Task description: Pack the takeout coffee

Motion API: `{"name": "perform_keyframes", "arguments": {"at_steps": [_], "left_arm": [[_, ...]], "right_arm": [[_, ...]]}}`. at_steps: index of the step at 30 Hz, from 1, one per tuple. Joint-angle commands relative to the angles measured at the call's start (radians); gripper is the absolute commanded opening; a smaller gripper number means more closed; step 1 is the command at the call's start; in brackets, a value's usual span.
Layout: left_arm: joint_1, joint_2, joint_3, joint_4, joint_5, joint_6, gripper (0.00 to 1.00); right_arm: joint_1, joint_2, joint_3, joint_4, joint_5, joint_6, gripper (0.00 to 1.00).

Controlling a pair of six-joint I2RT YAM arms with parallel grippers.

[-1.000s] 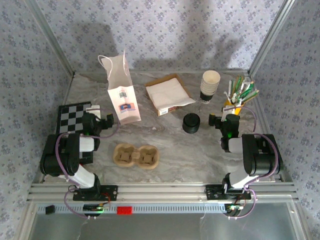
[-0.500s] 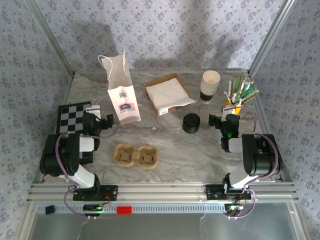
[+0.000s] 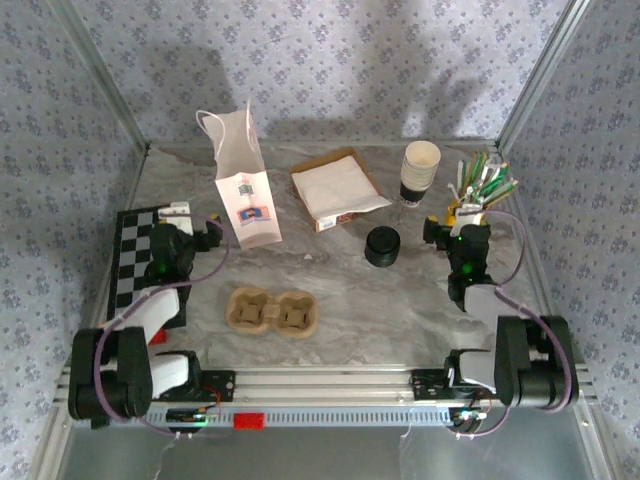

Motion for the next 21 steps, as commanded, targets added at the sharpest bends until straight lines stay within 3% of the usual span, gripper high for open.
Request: {"name": "perform_keyframes", "arguments": {"at_steps": [1,6,10,16,21], "left_arm": [[0.006,-0.093,0.054,-0.162,0.085,-0.084,1.00],[0.006,-0.195,0.070,-0.229,0.110,-0.289,1.00],[0.009,-0.260,0.106,-0.429,-0.012,-0.491,1.00],[-0.003,-0.342,0.168,-0.666,0.087,-0.505,1.00],[-0.139,-0.441,0.210,-0.842,0.050,-0.509,1.00]], "right_arm": [[-0.010,-0.091,0.087,-0.294,0.000,0.115,1.00],[-0.054,-0.198,0.177,-0.626,-0.074,0.374,1.00],[-0.158,-0.250,0.202,-0.744,-0.167,0.505,1.00],[-0.144,-0.238,0.372,-0.957,-0.151,0.491,1.00],[-0.074,-0.178,0.557,-1.150,-0.095,0.483,1.00]]}}
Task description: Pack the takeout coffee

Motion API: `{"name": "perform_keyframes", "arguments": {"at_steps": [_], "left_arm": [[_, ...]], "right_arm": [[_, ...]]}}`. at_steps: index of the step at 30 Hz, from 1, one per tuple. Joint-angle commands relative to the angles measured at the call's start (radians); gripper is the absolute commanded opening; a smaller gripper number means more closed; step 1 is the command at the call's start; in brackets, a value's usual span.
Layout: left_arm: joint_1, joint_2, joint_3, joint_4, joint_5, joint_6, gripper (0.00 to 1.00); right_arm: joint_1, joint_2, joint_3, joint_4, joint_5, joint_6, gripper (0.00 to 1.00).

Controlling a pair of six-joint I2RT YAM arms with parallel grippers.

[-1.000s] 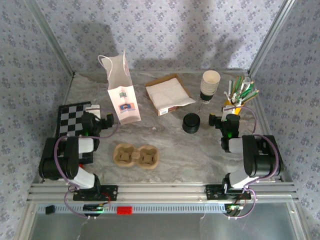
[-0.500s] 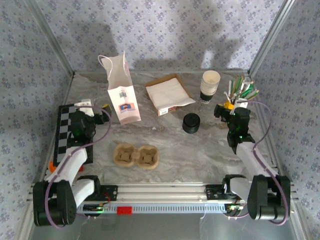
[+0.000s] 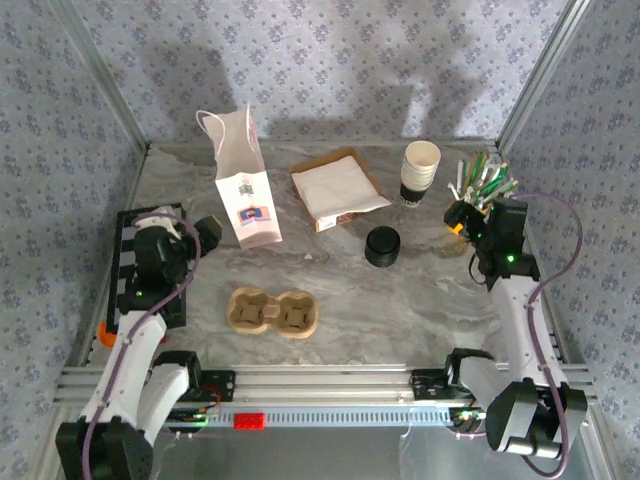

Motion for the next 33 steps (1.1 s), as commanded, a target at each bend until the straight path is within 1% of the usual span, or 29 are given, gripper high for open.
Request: {"name": "perform_keyframes", "arguments": {"at_steps": [1,5,6,8,10,14,16,20,23,26,30,33], "left_arm": [[-0.106,-0.058,0.065,-0.197,-0.030,-0.032,1.00],[-0.271,-0.061,0.095,-0.257,-0.101,-0.060,1.00],[-0.314,-0.049,0.104,-0.253,-0.116,-0.070,1.00],[-0.399,-0.013,0.127,-0.237,-0.138,-0.081,1.00],[-0.470,0.029,0.152,-0.214,-0.161,-0.089,1.00],[-0.591,0.139,0.214,-0.162,-0.196,-0.062,1.00],[-0.628,0.195,0.250,-0.157,-0.205,-0.044,1.00],[-0.679,0.290,0.307,-0.117,-0.189,-0.016,1.00],[-0.699,0.345,0.335,-0.090,-0.191,-0.007,1.00],[-0.707,0.388,0.363,-0.079,-0.191,0.000,1.00],[-0.716,0.425,0.395,-0.060,-0.190,0.021,1.00],[-0.717,0.445,0.418,-0.069,-0.188,0.036,1.00]], "right_arm": [[0.045,0.050,0.132,-0.209,0.044,0.020,1.00],[0.115,0.172,0.304,-0.305,0.045,0.013,0.98],[0.138,0.219,0.374,-0.334,0.049,0.004,0.96],[0.178,0.308,0.487,-0.387,0.097,-0.013,0.93],[0.193,0.382,0.566,-0.402,0.112,-0.020,0.87],[0.194,0.536,0.726,-0.424,0.107,-0.014,0.82],[0.193,0.619,0.816,-0.462,0.118,-0.020,0.79],[0.188,0.768,0.977,-0.523,0.108,-0.035,0.66],[0.192,0.863,1.088,-0.561,0.126,-0.048,0.57],[0.194,0.936,1.175,-0.624,0.157,-0.057,0.54],[0.187,0.994,1.228,-0.639,0.161,-0.073,0.49],[0.187,1.037,1.283,-0.661,0.161,-0.091,0.43]]}}
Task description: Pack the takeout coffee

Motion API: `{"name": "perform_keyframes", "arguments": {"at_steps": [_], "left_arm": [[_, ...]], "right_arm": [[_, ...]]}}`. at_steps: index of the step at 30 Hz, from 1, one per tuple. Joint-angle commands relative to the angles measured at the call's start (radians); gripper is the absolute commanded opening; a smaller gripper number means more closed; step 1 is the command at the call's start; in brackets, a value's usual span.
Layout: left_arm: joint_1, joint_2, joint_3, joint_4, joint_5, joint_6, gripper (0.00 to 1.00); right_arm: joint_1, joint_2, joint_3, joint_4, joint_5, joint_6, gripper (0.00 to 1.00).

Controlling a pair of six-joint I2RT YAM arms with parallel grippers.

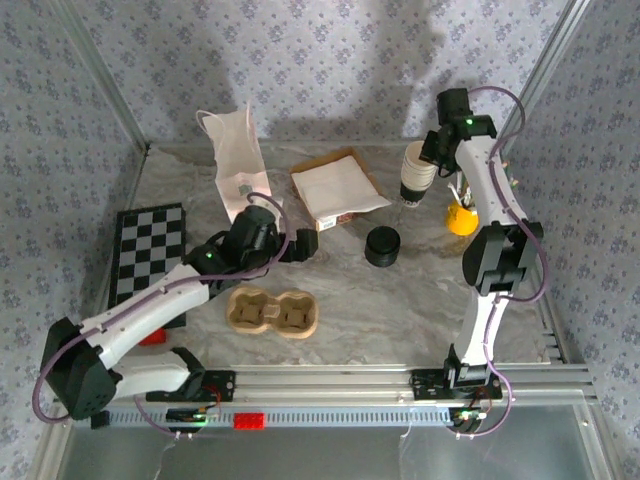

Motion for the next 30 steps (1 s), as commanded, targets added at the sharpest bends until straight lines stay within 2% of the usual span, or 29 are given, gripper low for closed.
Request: {"name": "perform_keyframes", "arguments": {"at_steps": [1,16,24,30], "left_arm": [[-0.009,0.014,0.057,0.028,-0.012,0.039,1.00],[-0.009,0.038,0.095,0.016,-0.018,0.066,1.00],[-0.008,0.048,0.120,0.006,-0.018,0.074,1.00],[-0.008,0.048,0.138,0.002,-0.017,0.075,1.00]], "right_arm": [[-0.005,0.046,0.080,-0.075,0.023,-0.030,0.42],[-0.015,0.086,0.125,-0.095,0.024,-0.045,0.22],[-0.024,0.056,0.145,-0.097,0.000,-0.035,0.10],[-0.042,0.017,0.151,-0.081,-0.055,0.000,0.05]]}}
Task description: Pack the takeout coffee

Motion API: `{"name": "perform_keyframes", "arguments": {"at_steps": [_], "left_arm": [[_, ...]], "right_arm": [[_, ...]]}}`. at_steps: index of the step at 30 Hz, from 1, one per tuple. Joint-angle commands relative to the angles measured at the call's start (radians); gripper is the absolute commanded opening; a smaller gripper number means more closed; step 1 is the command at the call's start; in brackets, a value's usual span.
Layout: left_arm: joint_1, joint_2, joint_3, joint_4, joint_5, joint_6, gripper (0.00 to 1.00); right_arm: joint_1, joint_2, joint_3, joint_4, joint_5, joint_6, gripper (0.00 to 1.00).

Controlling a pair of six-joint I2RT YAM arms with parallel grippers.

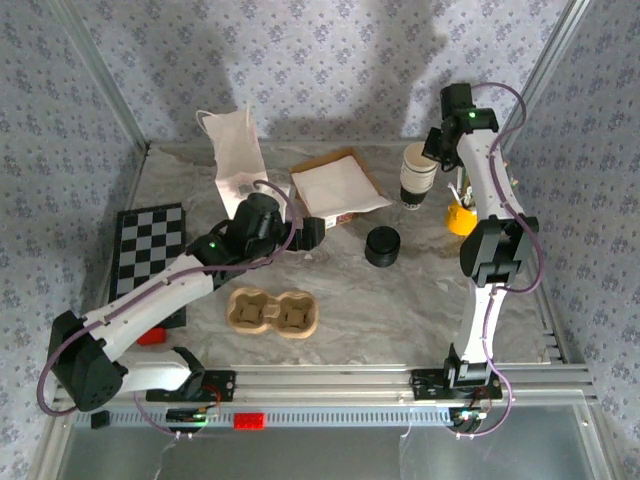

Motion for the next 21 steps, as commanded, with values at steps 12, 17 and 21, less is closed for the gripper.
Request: {"name": "perform_keyframes", "arguments": {"at_steps": [12,17,21], "left_arm": [[-0.004,-0.004,0.081,-0.047,-0.004,0.017,1.00],[-0.005,-0.009,0.103,-0.079,0.009,0.003,1.00],[-0.005,-0.024,0.100,-0.094,0.032,-0.026,1.00]], "right_arm": [[-0.020,-0.116,0.091,-0.012,-0.049,0.057,0.01],[-0.018,-0.190,0.090,-0.013,-0.061,0.075,0.00],[-0.007,-0.299,0.009,-0.008,-0.049,0.086,0.00]]}}
